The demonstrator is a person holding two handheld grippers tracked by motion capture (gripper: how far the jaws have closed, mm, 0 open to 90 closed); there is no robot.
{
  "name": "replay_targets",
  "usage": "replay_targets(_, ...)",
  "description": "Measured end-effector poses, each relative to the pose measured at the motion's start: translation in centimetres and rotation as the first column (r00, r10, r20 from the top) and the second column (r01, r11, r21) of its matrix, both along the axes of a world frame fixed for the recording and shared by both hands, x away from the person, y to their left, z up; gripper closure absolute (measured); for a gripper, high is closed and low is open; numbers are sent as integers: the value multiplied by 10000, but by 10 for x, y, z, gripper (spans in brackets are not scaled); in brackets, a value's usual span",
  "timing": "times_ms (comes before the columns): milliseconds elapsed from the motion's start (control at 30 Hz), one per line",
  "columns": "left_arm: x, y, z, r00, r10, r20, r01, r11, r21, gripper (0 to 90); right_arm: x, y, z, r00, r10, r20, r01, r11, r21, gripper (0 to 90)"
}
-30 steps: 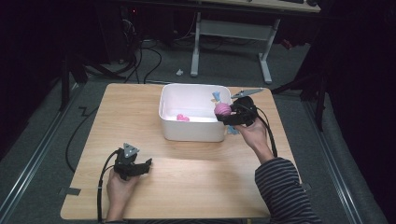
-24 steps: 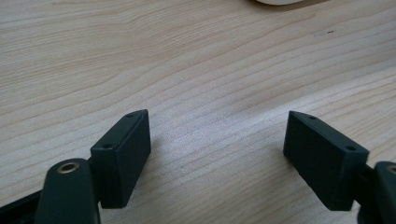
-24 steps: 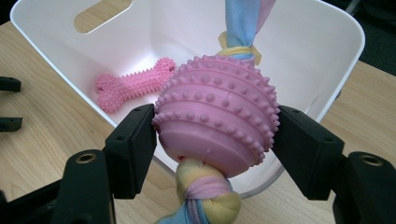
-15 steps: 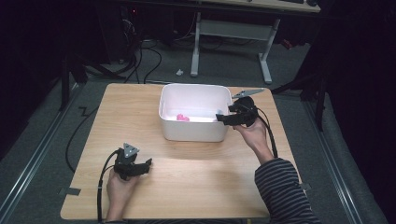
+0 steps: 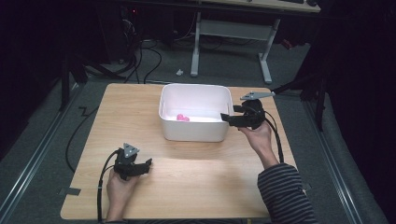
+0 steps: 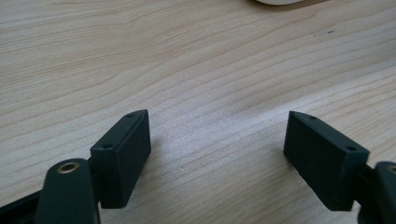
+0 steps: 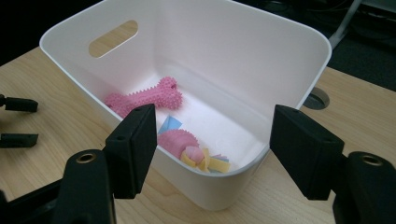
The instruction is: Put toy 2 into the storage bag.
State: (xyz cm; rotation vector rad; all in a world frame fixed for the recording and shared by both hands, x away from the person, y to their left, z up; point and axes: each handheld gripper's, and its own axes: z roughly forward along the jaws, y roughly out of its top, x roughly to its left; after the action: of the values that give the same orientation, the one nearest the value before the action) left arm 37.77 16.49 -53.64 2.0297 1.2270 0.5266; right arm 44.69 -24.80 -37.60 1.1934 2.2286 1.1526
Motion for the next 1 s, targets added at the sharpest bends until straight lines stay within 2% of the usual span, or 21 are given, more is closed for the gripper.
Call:
replay_targets(133,0,0,0,10000,-2,-1,2,10000,4,232,-11,-6,7,9993,-76,357,75,10000,19,326)
replay_targets(267,0,0,0,10000,1,-1,-1,10000,1,232,-23,-15,9,9974,-225,678,202,9992,344,333)
replay_targets(567,0,0,0,10000,3,1,-3,10000,0,232,-46,-35,6,9946,-469,930,420,9976,546,338)
replay_targets(633,0,0,0,10000,3,3,-3,10000,2,232,-51,-38,7,9925,-487,1117,415,9970,657,341)
replay_targets(867,0,0,0,10000,6,1,-6,10000,2,233,-65,-47,7,9900,-588,1279,491,9958,777,342)
replay_targets(1000,0,0,0,10000,6,2,-6,10000,4,232,-74,-49,12,9858,-653,1546,527,9950,846,344)
